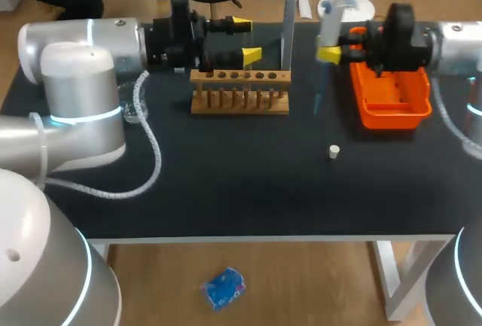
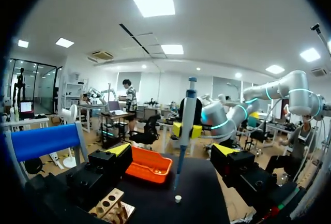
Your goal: Invert the test tube, pick up the pipette, mount the tip to pipette, aspirate from beaker and dispense into the tube, eject the tip, return the pipette, and cap with the stopper.
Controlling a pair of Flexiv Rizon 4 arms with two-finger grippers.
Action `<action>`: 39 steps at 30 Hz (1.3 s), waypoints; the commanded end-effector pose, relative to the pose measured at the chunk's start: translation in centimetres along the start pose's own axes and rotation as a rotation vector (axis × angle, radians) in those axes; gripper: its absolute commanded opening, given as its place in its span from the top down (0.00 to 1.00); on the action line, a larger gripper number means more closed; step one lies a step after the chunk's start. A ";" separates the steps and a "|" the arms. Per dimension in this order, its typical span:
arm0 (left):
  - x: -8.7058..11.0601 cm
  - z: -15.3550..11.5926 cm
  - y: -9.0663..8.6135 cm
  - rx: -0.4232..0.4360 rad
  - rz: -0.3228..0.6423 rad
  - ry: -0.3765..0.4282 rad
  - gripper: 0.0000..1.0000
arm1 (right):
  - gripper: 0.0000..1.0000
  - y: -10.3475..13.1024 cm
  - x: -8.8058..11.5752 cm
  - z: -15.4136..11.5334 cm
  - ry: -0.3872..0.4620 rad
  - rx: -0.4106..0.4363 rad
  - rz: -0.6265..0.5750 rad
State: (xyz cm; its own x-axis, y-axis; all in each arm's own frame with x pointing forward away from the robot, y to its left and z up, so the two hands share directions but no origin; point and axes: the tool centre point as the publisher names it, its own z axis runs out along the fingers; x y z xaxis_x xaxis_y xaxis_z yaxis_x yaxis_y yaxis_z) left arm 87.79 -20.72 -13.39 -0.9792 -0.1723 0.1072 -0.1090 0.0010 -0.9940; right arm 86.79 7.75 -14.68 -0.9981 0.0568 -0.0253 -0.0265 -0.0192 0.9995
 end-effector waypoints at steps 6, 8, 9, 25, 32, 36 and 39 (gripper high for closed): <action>0.7 1.1 0.6 0.030 -0.027 -0.100 0.00 | 1.00 0.8 -1.0 -5.8 -0.039 -0.008 -0.039; 0.7 1.1 0.6 0.030 -0.027 -0.100 0.00 | 1.00 0.8 -1.6 -6.8 -0.034 -0.010 -0.042; 0.7 1.1 0.6 0.030 -0.027 -0.100 0.00 | 1.00 0.9 -2.0 -7.2 -0.030 -0.008 -0.046; 0.7 1.1 0.6 0.030 -0.027 -0.100 0.00 | 1.00 0.2 -10.0 -14.4 0.015 -0.062 -0.002; 0.7 1.1 0.6 0.030 -0.027 -0.100 0.00 | 1.00 -0.5 -12.6 -15.9 0.010 -0.024 0.012; 0.7 1.1 0.6 0.030 -0.027 -0.100 0.00 | 1.00 -0.8 -13.1 -16.4 0.003 -0.013 0.013; 0.7 1.1 0.6 0.030 -0.027 -0.100 0.00 | 1.00 -1.2 -13.4 -16.7 -0.010 -0.006 0.014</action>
State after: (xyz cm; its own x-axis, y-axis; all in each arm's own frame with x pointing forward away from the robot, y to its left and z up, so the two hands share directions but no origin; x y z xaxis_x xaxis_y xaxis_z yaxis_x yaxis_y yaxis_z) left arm 87.26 -21.74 -13.82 -0.9550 -0.2645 0.1339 -0.1303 -0.0313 -0.9910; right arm 98.78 -9.23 -15.64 -0.9917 0.1284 -0.0081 -0.0115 -0.0254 0.9996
